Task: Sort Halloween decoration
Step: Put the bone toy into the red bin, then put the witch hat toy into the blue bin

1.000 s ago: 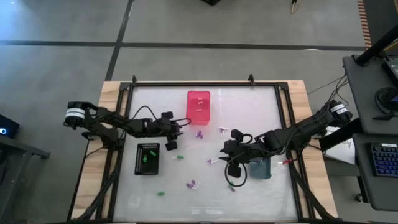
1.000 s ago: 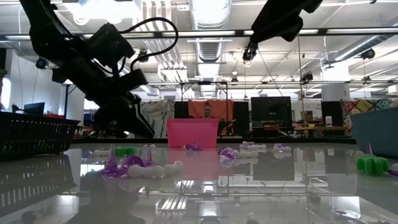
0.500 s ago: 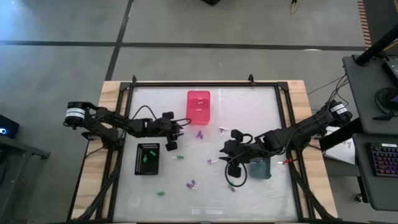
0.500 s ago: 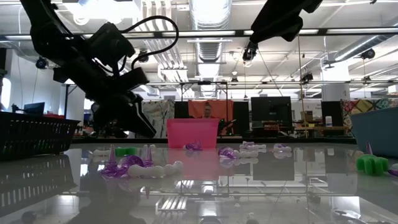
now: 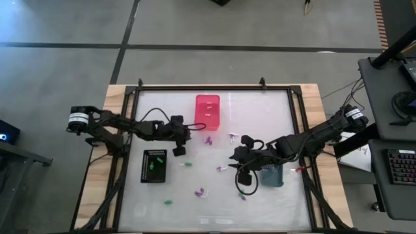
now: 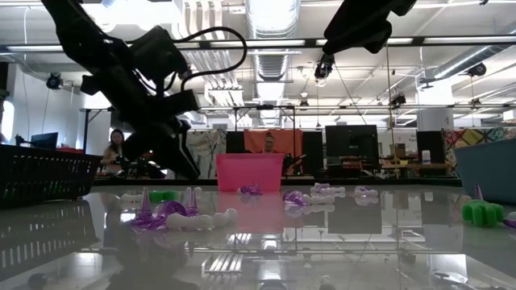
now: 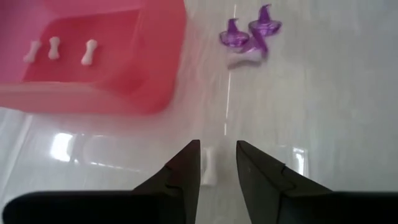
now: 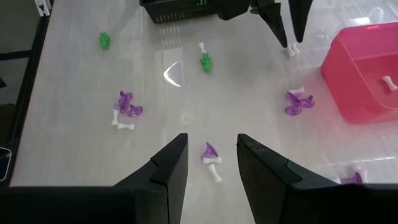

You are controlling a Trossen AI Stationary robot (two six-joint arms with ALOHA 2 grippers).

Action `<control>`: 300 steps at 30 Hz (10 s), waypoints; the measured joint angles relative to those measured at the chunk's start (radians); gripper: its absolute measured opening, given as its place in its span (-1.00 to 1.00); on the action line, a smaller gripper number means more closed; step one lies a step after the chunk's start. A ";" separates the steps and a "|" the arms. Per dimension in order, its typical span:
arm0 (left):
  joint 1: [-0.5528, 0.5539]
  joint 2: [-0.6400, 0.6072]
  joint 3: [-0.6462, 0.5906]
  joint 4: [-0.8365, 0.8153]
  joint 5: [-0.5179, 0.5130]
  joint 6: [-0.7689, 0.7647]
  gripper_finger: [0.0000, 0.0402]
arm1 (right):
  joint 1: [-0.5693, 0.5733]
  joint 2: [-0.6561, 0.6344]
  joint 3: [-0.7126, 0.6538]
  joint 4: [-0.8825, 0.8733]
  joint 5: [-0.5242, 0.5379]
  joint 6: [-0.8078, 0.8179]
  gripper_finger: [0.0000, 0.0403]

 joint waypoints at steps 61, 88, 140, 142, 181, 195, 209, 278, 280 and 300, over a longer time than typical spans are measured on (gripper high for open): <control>0.035 0.054 0.000 0.023 0.098 -0.051 -0.99 | 0.017 0.000 -0.004 0.004 0.000 0.003 -0.37; 0.071 -0.157 0.184 0.014 0.123 -0.094 -1.00 | 0.017 0.000 -0.004 0.009 0.000 0.001 -0.37; 0.640 -0.104 0.516 -0.702 0.093 -0.084 -0.67 | 0.026 0.000 -0.004 0.008 0.016 -0.027 -0.37; 0.705 -0.084 0.516 -0.726 0.092 -0.102 -0.70 | 0.026 0.000 -0.004 0.008 0.016 -0.029 -0.37; 0.892 0.240 0.515 -0.675 -0.092 -0.050 -0.34 | 0.025 0.000 -0.004 0.008 0.045 -0.097 -0.37; 0.901 0.342 0.518 -0.660 -0.094 -0.019 -0.36 | 0.007 0.000 -0.004 0.008 0.070 -0.122 -0.37; 0.904 0.344 0.517 -0.648 -0.067 -0.008 -0.90 | 0.008 0.000 -0.004 0.009 0.069 -0.122 -0.37; 0.205 0.039 0.322 -0.013 0.197 -0.400 -1.00 | 0.009 0.000 -0.004 0.052 0.068 -0.068 -0.37; 0.205 0.038 0.322 -0.014 0.180 -0.400 -1.00 | 0.010 0.000 -0.004 0.053 0.068 -0.068 -0.37; 0.089 -0.059 0.303 -0.050 0.150 -0.398 -1.00 | -0.021 0.000 -0.004 0.042 0.068 0.206 -0.37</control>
